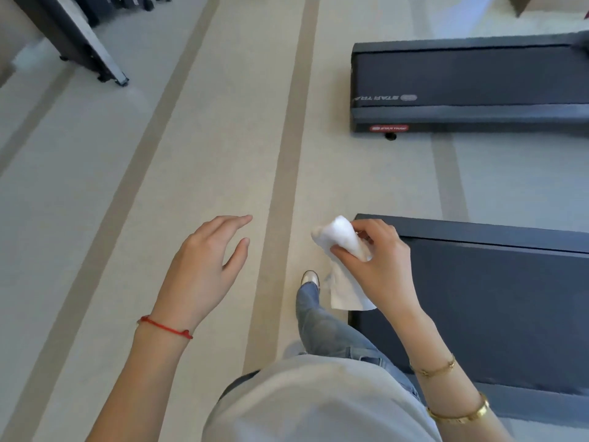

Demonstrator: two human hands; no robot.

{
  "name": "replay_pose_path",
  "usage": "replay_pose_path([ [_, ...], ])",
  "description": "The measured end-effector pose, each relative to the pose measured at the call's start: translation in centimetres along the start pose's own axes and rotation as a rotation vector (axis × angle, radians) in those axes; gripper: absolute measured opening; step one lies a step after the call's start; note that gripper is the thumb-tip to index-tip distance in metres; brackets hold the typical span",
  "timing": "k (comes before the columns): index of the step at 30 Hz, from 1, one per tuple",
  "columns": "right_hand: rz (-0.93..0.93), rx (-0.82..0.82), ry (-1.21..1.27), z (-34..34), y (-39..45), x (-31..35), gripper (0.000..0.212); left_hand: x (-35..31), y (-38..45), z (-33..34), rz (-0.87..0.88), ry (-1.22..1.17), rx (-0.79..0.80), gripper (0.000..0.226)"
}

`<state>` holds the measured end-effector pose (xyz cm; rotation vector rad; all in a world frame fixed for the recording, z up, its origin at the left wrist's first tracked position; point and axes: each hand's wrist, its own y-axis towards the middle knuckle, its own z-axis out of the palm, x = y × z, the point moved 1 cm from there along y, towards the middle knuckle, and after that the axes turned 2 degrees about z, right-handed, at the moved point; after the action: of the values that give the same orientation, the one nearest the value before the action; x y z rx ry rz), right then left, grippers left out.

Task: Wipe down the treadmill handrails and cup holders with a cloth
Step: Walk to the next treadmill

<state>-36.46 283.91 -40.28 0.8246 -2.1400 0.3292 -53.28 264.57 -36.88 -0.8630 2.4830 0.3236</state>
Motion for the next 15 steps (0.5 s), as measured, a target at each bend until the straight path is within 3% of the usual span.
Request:
replay_pose_path([
  [15, 0.23, -0.271, -0.022, -5.3, 27.7, -3.0, 0.033, -4.5, 38.0, 3.4, 0.356, -0.08, 0.159, 0.035],
])
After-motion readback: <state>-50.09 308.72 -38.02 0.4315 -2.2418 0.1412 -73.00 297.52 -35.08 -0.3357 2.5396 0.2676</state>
